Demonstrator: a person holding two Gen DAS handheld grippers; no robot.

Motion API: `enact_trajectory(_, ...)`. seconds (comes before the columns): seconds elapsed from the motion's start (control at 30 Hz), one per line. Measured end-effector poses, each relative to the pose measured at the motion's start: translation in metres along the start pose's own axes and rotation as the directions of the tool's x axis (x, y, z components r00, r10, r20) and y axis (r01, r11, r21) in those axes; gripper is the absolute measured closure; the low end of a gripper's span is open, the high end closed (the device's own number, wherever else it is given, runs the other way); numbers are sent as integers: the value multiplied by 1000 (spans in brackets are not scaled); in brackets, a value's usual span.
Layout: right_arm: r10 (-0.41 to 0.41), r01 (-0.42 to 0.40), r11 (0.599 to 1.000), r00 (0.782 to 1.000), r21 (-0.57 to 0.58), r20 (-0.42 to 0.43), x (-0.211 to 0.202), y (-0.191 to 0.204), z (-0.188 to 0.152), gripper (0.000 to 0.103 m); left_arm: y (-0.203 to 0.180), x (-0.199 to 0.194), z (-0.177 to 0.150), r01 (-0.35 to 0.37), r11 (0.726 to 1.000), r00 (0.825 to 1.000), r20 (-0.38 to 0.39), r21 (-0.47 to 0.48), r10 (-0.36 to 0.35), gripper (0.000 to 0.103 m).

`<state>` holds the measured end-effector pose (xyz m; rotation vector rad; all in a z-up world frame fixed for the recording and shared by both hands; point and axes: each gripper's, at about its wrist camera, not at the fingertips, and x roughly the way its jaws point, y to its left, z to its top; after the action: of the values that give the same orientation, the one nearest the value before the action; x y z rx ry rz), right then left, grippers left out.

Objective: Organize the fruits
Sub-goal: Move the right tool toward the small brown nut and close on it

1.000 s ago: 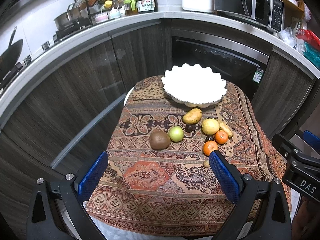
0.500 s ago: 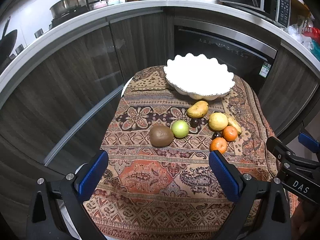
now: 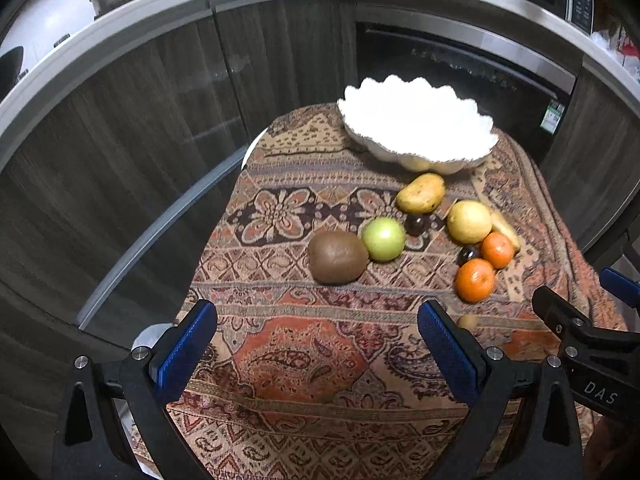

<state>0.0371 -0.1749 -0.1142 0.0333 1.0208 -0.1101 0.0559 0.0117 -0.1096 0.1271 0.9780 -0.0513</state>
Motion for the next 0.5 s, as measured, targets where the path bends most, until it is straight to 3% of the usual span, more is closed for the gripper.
enact_trajectory(0.23, 13, -15, 999, 999, -35, -46, 32, 12, -11, 2, 5, 29, -12, -6, 1000, 1000, -24, 2, 6, 3)
enact_trajectory(0.5, 32, -38, 998, 993, -57, -110, 71, 24, -19, 21, 9, 59, -18, 4, 1000, 998, -69, -5, -4, 8)
